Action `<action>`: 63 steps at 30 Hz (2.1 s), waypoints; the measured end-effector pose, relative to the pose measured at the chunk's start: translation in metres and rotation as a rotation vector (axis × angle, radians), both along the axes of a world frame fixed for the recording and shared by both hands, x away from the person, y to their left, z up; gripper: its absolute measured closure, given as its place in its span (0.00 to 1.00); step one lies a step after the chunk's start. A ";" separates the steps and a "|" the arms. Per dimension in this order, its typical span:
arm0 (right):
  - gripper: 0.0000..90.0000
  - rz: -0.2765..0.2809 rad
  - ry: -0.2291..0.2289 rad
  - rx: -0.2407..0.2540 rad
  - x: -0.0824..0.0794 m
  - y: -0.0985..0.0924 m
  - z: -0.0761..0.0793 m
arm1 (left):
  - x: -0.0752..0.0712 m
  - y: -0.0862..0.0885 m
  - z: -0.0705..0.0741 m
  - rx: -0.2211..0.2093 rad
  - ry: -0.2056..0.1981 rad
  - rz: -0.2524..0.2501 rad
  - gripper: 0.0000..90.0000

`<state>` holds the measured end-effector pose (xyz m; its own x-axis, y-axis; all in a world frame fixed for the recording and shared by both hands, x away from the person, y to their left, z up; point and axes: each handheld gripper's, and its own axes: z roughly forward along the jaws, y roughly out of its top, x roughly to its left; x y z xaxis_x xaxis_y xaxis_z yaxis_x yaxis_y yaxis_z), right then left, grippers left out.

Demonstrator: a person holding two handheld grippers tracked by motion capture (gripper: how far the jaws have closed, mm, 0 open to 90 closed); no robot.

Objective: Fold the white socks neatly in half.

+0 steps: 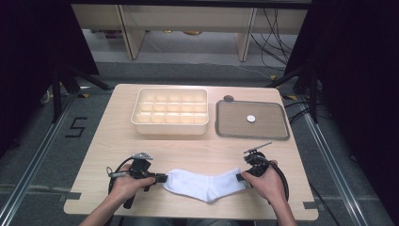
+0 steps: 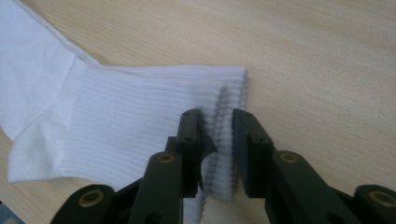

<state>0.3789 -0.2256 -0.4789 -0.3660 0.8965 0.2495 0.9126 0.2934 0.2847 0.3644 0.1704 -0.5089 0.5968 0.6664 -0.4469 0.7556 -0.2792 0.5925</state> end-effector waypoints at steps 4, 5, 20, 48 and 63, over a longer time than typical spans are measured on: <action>0.88 -0.001 0.007 0.006 0.000 0.001 0.001 | 0.003 0.003 0.008 -0.036 0.004 0.006 0.95; 0.89 -0.004 0.005 0.003 0.000 0.002 0.001 | 0.004 0.004 0.010 -0.037 0.004 0.006 0.95; 0.89 -0.010 -0.038 0.023 -0.001 0.010 -0.002 | 0.010 0.009 0.033 -0.104 0.000 0.014 0.95; 0.89 -0.083 -0.014 0.059 -0.003 0.036 -0.002 | 0.020 0.006 0.052 -0.103 -0.012 0.001 0.96; 0.89 -0.077 -0.032 0.056 -0.002 0.048 -0.003 | 0.022 -0.003 0.057 -0.119 -0.018 0.000 0.96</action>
